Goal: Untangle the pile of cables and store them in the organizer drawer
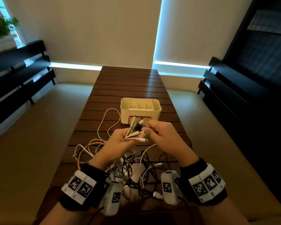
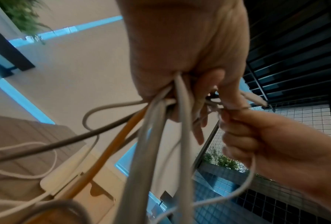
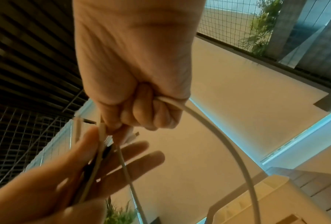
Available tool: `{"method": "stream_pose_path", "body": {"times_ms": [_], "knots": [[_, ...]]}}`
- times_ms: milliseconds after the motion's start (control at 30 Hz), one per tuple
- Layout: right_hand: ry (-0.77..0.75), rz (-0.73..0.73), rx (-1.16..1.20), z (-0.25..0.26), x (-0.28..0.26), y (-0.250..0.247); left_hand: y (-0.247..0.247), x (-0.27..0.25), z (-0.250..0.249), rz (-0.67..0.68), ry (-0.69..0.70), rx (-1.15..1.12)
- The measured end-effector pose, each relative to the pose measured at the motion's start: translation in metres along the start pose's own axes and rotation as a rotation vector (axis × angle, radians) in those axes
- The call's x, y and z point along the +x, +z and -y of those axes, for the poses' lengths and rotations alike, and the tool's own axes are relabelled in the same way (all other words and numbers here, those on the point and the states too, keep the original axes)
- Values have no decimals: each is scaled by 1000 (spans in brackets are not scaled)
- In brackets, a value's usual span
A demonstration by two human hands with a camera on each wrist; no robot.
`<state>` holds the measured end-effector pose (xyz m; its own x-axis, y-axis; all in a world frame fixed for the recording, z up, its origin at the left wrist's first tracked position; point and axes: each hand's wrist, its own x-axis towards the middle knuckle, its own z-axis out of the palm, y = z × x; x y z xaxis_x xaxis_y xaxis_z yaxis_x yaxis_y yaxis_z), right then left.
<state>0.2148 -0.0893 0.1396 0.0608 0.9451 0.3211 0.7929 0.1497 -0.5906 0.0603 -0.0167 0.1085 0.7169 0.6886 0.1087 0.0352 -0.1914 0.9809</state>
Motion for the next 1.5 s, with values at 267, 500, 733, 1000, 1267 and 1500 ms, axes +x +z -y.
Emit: {"method": "stream_pose_path", "body": {"times_ms": [267, 500, 733, 1000, 1267, 1500], "knots": [[206, 171, 217, -30, -18, -11, -41, 3, -10, -591, 31, -529], [383, 232, 168, -97, -45, -6, -94, -7, -14, -945, 165, -787], [525, 21, 385, -129, -71, -4, -151, -13, 12, -1075, 280, -760], [423, 480, 233, -71, -60, 60, -187, -14, 42, -1135, 90, -209], [436, 659, -64, -44, -45, 141, -139, -3, 42, -1208, -103, 254], [520, 346, -111, -53, -24, 98, -102, -4, 49, -1029, -107, 212]]}}
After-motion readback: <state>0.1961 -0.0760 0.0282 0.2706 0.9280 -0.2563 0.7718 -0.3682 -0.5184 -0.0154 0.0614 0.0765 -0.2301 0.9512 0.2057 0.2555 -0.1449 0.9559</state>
